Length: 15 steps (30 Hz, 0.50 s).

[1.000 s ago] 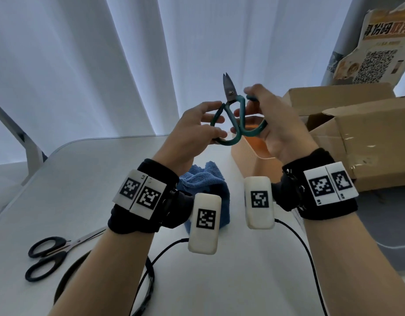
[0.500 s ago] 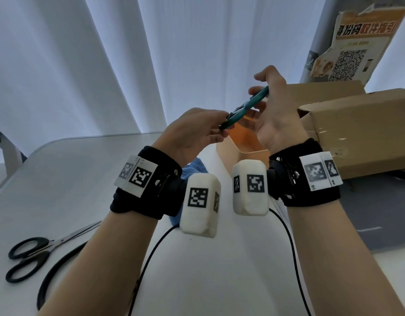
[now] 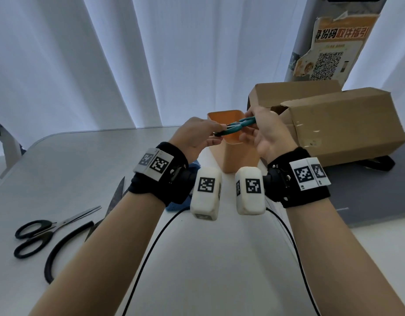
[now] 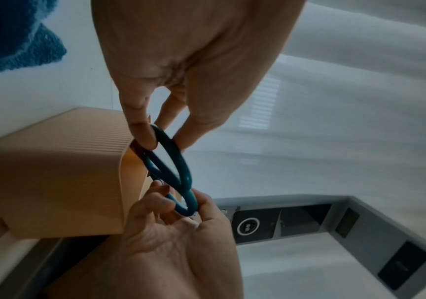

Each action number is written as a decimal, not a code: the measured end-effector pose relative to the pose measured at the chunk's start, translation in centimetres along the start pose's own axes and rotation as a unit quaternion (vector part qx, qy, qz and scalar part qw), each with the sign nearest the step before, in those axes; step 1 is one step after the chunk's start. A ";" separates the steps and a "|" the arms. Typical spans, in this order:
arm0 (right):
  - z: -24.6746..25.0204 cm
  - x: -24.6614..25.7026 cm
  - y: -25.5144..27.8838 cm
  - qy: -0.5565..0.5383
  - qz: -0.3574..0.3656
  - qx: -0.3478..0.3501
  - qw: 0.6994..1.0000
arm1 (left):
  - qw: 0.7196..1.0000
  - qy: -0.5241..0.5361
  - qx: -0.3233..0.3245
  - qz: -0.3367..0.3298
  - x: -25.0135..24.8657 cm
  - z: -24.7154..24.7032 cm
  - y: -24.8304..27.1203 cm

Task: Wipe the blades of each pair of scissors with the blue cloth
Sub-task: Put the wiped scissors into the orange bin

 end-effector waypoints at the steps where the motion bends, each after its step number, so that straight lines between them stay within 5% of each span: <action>1: 0.3 -0.1 0.0 0.006 0.003 -0.002 1.000 | 1.000 0.004 -0.006 -0.007 0.0 0.0 -0.1; 15: 2.2 -0.3 1.8 -0.021 0.013 -0.001 1.000 | 0.992 0.127 -0.010 0.026 1.4 -1.2 0.1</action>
Point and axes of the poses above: each hand's wrist, its own y-axis away from the middle knuckle, its own z-axis out of the back of the hand, x = y × z, the point moved 7 cm from there along -y, towards the middle knuckle, and after that the axes turned 6 degrees about x, right-handed, at the moved point
